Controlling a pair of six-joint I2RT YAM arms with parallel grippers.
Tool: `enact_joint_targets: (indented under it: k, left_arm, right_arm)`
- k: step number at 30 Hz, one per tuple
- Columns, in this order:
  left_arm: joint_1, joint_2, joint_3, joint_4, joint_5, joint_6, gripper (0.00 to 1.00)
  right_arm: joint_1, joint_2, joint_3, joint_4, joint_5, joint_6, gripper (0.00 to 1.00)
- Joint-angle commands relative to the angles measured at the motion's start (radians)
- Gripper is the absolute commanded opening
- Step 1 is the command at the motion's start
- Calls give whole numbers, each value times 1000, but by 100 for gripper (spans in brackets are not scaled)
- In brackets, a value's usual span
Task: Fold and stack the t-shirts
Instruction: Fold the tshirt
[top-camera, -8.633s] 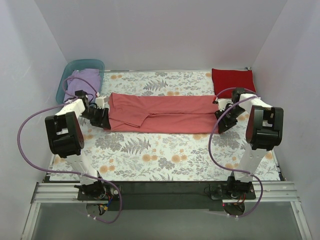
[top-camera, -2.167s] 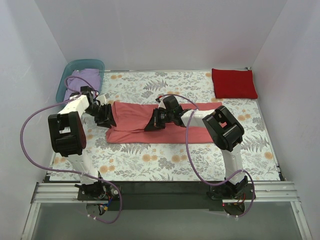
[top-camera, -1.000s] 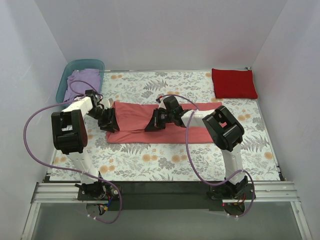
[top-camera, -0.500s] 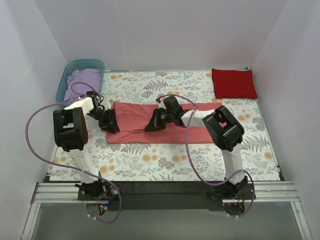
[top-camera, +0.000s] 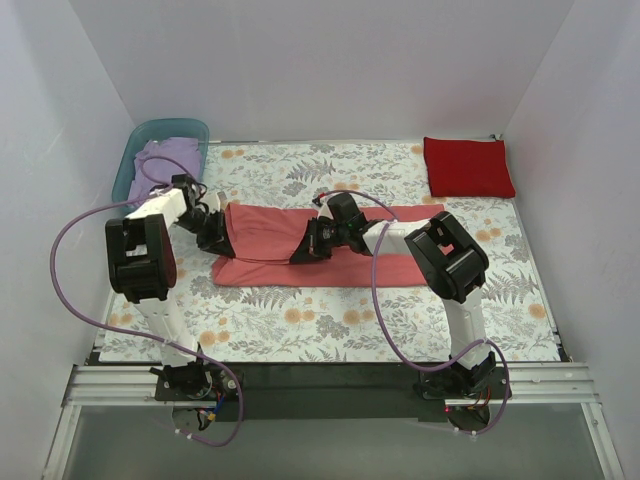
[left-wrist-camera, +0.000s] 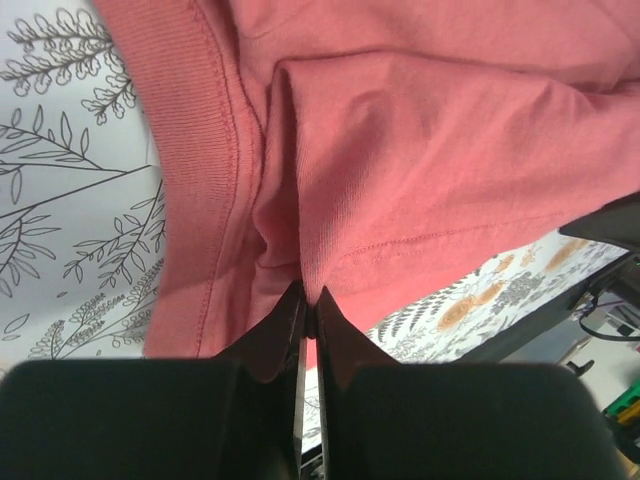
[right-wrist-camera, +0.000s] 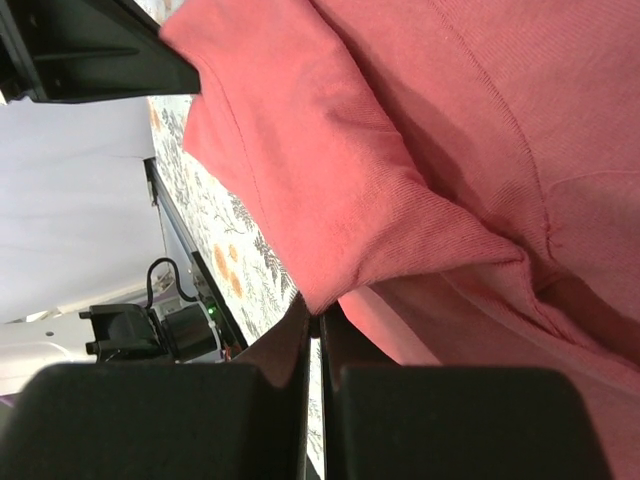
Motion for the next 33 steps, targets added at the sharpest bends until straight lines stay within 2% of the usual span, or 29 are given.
enact_joint_targets:
  k: [1, 11, 16, 33]
  left_arm:
    - [-2, -57, 84, -21, 22, 4, 0]
    - [-5, 105, 332, -70, 100, -26, 0]
    - [-6, 139, 374, -75, 94, -31, 6]
    - [-11, 208, 440, -76, 131, -75, 3]
  right_arm:
    - [-16, -29, 19, 30, -27, 8, 1]
    - [-68, 9, 76, 46, -70, -5, 1]
    - [-72, 35, 96, 54, -93, -1, 1]
    - [-108, 114, 166, 82, -110, 24, 1]
